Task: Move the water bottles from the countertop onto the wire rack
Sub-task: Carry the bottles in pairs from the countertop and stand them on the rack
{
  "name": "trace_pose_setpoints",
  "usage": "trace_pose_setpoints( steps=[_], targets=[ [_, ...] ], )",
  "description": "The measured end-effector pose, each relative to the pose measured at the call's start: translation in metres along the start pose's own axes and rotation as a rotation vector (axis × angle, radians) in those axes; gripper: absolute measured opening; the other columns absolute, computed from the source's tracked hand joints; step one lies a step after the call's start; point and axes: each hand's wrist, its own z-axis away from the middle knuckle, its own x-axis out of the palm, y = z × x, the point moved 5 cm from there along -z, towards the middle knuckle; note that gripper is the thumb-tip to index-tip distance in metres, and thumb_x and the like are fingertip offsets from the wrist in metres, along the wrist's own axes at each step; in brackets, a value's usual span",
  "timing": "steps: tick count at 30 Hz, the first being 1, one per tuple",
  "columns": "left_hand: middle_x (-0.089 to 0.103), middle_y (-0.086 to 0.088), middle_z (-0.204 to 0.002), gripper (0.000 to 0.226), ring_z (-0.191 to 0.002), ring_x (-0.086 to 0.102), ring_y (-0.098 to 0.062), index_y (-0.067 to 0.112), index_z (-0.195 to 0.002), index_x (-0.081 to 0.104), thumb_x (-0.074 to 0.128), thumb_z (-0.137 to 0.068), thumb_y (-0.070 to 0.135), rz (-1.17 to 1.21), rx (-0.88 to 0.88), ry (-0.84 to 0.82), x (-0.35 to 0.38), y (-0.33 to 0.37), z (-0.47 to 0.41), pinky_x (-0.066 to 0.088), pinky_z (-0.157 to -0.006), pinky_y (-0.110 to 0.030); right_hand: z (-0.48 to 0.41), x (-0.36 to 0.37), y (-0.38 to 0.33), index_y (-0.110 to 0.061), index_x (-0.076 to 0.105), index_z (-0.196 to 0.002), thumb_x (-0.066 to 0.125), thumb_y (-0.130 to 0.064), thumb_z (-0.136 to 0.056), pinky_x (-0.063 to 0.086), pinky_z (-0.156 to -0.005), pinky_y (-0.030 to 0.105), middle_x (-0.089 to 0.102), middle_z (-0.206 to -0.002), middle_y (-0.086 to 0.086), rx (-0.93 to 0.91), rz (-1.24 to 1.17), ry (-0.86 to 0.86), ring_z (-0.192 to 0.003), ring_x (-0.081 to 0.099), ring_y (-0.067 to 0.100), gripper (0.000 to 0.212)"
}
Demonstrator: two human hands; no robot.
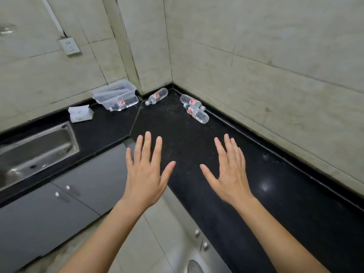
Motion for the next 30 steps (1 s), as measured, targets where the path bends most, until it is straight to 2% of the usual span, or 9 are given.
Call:
trace_pose_setpoints(
  steps=[3,9,17,22,25,28,30],
  targets=[
    [0.016,-0.017,-0.169,0.075,-0.156,0.012,-0.036,0.014,-0.160,0.026,0.025,-0.101,0.060,-0.052,0.018,-0.073,0.033,-0.023,-0.056,0.022,-0.120,-0.066,-0.057,0.043,0.020,-0.021,0.012,-0.163,0.051,-0.056,-0.098,0.013,-0.127,0.052,0.007,-0.171,0.012,0.036,-0.006,-0.017,-0.159,0.004,0.029,0.083],
    [0.015,-0.016,-0.169,0.076,-0.157,0.010,-0.035,0.016,-0.159,0.025,0.021,-0.100,0.063,-0.037,-0.008,-0.163,0.076,-0.062,-0.169,0.017,-0.121,-0.062,-0.165,0.099,0.040,-0.018,0.015,-0.163,0.053,-0.053,-0.099,0.013,-0.126,0.052,0.011,-0.171,0.014,0.082,-0.026,-0.065,-0.158,0.008,0.032,0.082],
    [0.019,-0.017,-0.168,0.078,-0.156,0.017,-0.037,0.014,-0.159,0.029,0.020,-0.099,0.064,-0.012,0.026,-0.277,0.149,-0.109,-0.275,0.022,-0.119,-0.063,-0.252,0.166,0.059,-0.014,0.020,-0.160,0.056,-0.052,-0.096,0.028,-0.122,0.057,0.019,-0.168,0.016,0.130,0.047,-0.151,-0.155,0.019,0.036,0.083],
    [0.019,-0.018,-0.168,0.079,-0.156,0.017,-0.037,0.013,-0.159,0.029,0.019,-0.099,0.063,0.023,0.105,-0.343,0.217,-0.152,-0.352,0.022,-0.119,-0.063,-0.305,0.221,0.079,-0.020,0.011,-0.162,0.052,-0.055,-0.097,0.024,-0.123,0.054,0.018,-0.169,0.014,0.239,0.125,-0.186,-0.155,0.020,0.035,0.084],
    [0.025,-0.020,-0.165,0.077,-0.154,0.022,-0.038,0.011,-0.157,0.033,0.022,-0.099,0.061,0.072,0.197,-0.421,0.267,-0.173,-0.405,0.028,-0.116,-0.064,-0.336,0.257,0.090,-0.020,0.014,-0.162,0.051,-0.055,-0.098,0.023,-0.124,0.054,0.019,-0.169,0.014,0.313,0.214,-0.230,-0.155,0.020,0.035,0.082],
    [0.030,-0.019,-0.164,0.077,-0.152,0.027,-0.038,0.010,-0.155,0.036,0.023,-0.098,0.060,0.164,0.303,-0.491,0.306,-0.186,-0.453,0.032,-0.115,-0.063,-0.361,0.277,0.095,-0.018,0.012,-0.163,0.047,-0.055,-0.100,0.006,-0.125,0.046,0.010,-0.171,0.012,0.458,0.266,-0.303,-0.158,0.009,0.032,0.081],
    [0.027,-0.019,-0.165,0.079,-0.153,0.025,-0.036,0.011,-0.157,0.034,0.021,-0.097,0.061,0.198,0.378,-0.542,0.326,-0.188,-0.479,0.030,-0.117,-0.060,-0.375,0.285,0.099,-0.018,0.009,-0.164,0.045,-0.056,-0.101,0.003,-0.126,0.045,0.005,-0.172,0.012,0.529,0.284,-0.351,-0.159,0.005,0.031,0.081]
  ],
)
